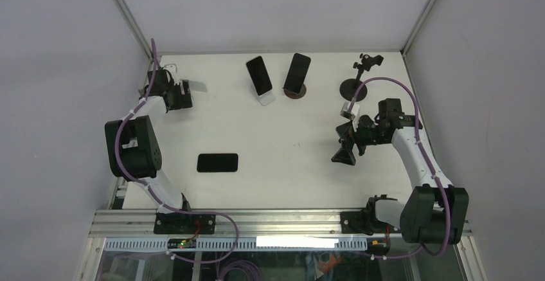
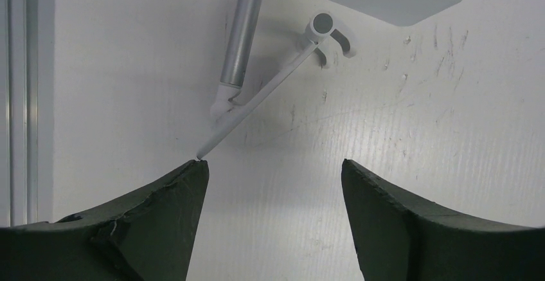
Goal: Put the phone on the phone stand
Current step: Move the phone stand to the center of the board.
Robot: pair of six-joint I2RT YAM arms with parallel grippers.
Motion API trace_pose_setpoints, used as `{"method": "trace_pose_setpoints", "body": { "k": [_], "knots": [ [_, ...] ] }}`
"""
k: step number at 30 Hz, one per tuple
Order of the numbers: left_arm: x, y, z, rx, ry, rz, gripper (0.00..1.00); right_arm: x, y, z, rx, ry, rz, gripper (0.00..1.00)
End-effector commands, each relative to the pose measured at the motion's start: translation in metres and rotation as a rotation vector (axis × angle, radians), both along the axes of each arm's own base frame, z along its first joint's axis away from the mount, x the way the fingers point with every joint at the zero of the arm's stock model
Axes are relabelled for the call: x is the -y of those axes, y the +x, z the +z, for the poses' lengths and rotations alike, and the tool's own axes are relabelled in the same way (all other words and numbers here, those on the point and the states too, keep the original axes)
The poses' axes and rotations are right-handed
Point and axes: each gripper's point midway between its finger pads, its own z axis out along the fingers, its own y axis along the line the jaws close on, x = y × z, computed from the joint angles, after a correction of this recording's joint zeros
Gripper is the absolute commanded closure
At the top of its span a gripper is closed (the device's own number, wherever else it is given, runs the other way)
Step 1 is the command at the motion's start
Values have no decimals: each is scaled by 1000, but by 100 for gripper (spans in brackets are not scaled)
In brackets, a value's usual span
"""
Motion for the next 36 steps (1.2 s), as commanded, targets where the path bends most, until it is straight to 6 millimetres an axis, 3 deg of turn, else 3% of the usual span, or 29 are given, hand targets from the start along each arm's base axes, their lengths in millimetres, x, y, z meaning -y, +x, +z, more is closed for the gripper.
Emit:
{"method": "trace_pose_setpoints", "body": {
  "k": [1, 6, 14, 23, 29, 36],
  "knots": [
    [-11, 14, 38, 91, 50, 2, 22, -2, 6, 11, 39, 23, 12, 1],
    [-36, 17, 38, 92, 102, 89, 18, -2, 6, 10, 37, 24, 12, 1],
    [-18, 39, 18, 71, 11, -41, 19, -1, 6, 7, 25, 20, 11, 1],
    [1, 41, 6, 54, -69, -122, 30, -1, 7, 7, 25, 19, 11, 1],
    [3, 37, 0, 36, -78, -131, 68, -1, 6, 9, 29, 19, 11, 1],
    [9, 36, 2, 37, -86, -148, 94, -1, 6, 10, 35, 17, 10, 1]
  ]
}}
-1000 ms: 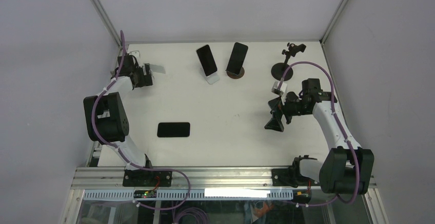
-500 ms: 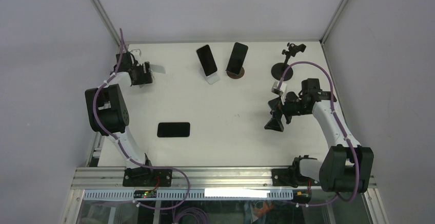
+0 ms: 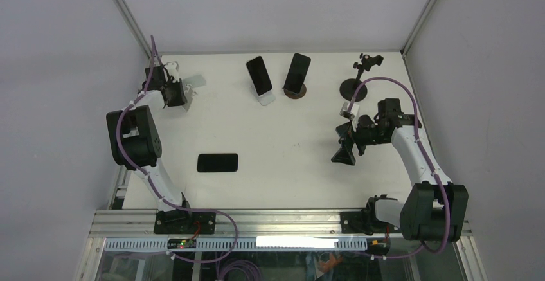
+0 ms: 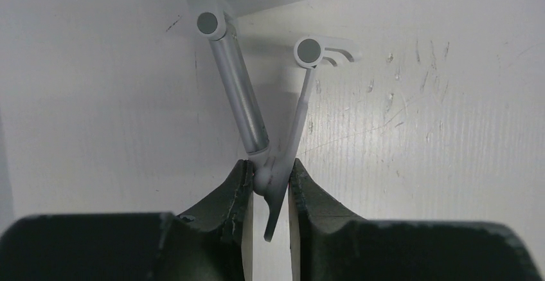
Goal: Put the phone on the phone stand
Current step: Move the phone stand to the center of the board.
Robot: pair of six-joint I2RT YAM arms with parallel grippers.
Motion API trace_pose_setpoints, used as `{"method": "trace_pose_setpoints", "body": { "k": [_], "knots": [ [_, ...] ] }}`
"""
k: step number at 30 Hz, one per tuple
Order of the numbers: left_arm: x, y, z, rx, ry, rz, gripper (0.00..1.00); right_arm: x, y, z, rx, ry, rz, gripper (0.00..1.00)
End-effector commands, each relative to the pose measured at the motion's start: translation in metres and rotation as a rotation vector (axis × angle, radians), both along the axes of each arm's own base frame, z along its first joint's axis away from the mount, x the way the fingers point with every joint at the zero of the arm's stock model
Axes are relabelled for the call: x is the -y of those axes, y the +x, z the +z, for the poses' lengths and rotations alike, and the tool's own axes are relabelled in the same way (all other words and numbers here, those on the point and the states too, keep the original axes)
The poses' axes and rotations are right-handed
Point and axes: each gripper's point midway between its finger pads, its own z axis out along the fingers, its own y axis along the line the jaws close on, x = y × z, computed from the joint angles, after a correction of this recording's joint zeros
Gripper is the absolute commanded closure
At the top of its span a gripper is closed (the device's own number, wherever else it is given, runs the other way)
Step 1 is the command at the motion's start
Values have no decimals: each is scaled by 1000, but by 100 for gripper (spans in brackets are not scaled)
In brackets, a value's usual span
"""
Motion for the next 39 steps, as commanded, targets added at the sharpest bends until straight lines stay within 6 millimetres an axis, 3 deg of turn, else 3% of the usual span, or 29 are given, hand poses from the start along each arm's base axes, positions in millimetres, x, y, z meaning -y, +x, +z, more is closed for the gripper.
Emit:
{"method": "trace_pose_setpoints", "body": {
  "k": [1, 6, 14, 19, 26, 32, 39],
  "knots": [
    [10, 9, 20, 51, -12, -42, 97, -1, 6, 13, 51, 17, 9, 1],
    [29, 8, 41, 95, 7, -97, 100, -1, 5, 14, 54, 19, 9, 1],
    [69, -6, 93, 191, 59, -192, 100, -2, 4, 17, 64, 25, 14, 1],
    [99, -27, 127, 235, 2, -258, 100, -3, 3, 19, 71, 31, 18, 1],
    [136, -67, 153, 245, -158, -328, 100, -4, 2, 21, 77, 39, 22, 1],
    [169, -108, 154, 165, -372, -386, 100, -5, 2, 21, 81, 45, 28, 1],
    [216, -151, 134, 33, -504, -480, 100, -6, 1, 21, 80, 52, 33, 1]
  ]
}}
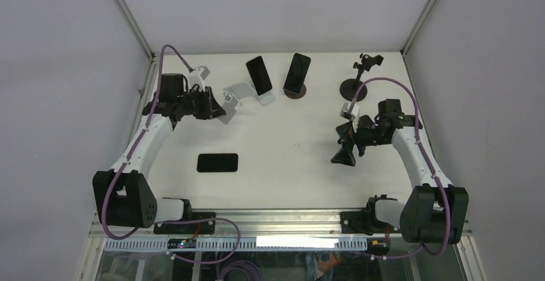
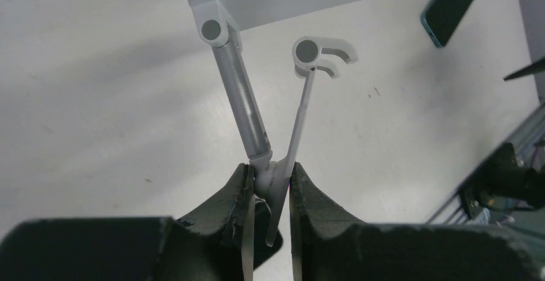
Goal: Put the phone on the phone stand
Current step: Move the phone stand to the center of the board.
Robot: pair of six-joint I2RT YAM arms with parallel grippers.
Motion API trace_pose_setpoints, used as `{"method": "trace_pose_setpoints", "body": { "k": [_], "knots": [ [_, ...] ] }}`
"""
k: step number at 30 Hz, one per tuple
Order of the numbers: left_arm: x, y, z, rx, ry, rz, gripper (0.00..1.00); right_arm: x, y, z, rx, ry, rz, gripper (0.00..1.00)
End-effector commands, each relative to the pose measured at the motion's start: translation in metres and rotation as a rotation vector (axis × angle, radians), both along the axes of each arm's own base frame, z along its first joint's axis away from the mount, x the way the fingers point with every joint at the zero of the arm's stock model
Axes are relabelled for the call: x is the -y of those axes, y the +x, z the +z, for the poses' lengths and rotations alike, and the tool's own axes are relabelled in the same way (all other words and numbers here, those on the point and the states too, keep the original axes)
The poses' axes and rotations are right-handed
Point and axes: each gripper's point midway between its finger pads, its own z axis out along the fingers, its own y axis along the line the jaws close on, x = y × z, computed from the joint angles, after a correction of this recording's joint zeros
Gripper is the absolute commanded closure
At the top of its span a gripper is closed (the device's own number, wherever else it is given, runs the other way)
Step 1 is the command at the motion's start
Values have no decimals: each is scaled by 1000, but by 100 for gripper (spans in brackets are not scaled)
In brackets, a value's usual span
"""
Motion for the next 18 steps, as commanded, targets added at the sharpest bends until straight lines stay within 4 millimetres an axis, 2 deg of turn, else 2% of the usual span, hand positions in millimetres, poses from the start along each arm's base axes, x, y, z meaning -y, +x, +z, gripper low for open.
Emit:
{"method": "trace_pose_setpoints", "body": {
  "k": [1, 9, 18],
  "knots": [
    [43, -35, 8, -62, -127, -115, 100, -3, 5, 16, 69, 31, 15, 1],
    [94, -71, -8, -172, -135, -249, 100, -3, 5, 14, 65, 33, 18, 1],
    [117, -94, 1, -183, -72, -332, 100, -3, 5, 13, 57, 32, 20, 1]
  ]
}}
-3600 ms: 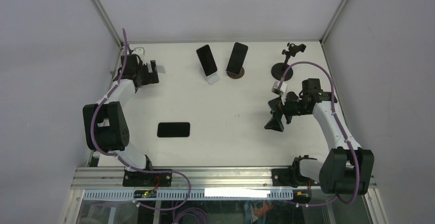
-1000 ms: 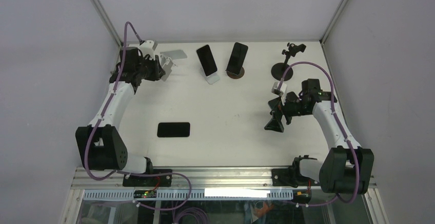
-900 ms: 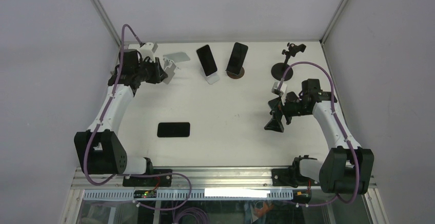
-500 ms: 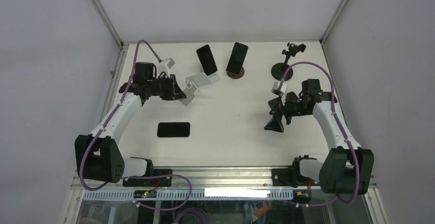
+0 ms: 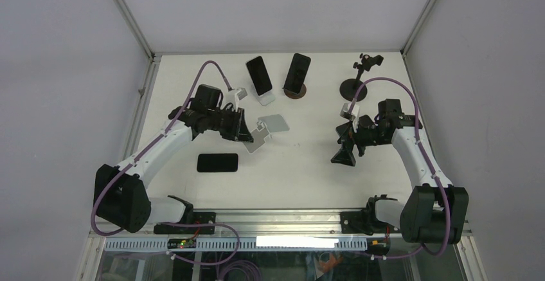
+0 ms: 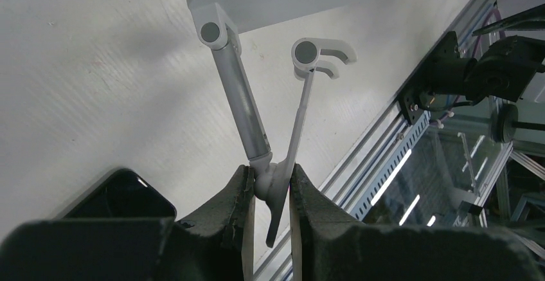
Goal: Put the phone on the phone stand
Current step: Move the phone stand to the center of the board.
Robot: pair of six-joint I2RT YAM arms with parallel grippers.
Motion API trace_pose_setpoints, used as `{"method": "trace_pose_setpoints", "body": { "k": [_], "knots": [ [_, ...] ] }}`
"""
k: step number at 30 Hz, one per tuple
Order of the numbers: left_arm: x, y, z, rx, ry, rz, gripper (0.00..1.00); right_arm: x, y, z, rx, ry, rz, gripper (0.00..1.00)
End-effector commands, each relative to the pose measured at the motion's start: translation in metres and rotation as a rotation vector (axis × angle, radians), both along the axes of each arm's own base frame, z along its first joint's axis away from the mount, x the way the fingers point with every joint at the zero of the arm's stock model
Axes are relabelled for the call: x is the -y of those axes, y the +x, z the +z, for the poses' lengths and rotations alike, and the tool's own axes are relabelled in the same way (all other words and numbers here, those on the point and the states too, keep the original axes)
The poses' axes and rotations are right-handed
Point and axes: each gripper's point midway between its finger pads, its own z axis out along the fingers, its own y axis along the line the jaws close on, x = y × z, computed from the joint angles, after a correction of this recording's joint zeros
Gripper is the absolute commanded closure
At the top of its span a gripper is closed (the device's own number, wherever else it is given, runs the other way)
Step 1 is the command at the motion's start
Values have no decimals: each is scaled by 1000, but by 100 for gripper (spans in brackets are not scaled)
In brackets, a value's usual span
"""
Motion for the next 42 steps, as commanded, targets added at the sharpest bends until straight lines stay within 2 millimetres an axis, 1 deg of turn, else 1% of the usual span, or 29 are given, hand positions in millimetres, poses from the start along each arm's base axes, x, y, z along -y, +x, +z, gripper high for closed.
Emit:
{"method": "trace_pose_setpoints", "body": {
  "k": [1, 9, 16, 20, 21, 23, 30, 34, 37, 39, 42],
  "knots": [
    [13, -4, 29, 46, -19, -32, 100, -2, 5, 12, 53, 26, 14, 1],
    [35, -18, 29, 38, 45, -106, 100, -2, 5, 11, 51, 26, 14, 1],
    [49, -28, 23, 24, 185, -197, 100, -2, 5, 11, 51, 24, 14, 1],
    [53, -33, 15, -8, 282, -250, 100, -2, 6, 11, 51, 23, 14, 1],
    [55, -32, 15, -2, 307, -263, 100, -2, 6, 11, 50, 23, 14, 1],
    [55, -36, 8, -26, 364, -291, 100, -2, 6, 11, 51, 23, 14, 1],
    [62, -38, -3, -72, 513, -373, 100, -2, 5, 10, 48, 21, 14, 1],
    [64, -38, -19, -128, 596, -437, 100, -1, 6, 10, 48, 19, 13, 1],
    [60, -38, -27, -183, 673, -466, 100, -2, 6, 11, 51, 20, 14, 1],
    [60, -37, -28, -206, 704, -482, 97, -1, 6, 10, 51, 18, 14, 1],
    [63, -35, -26, -213, 731, -497, 89, -1, 6, 10, 50, 18, 15, 1]
  ]
}}
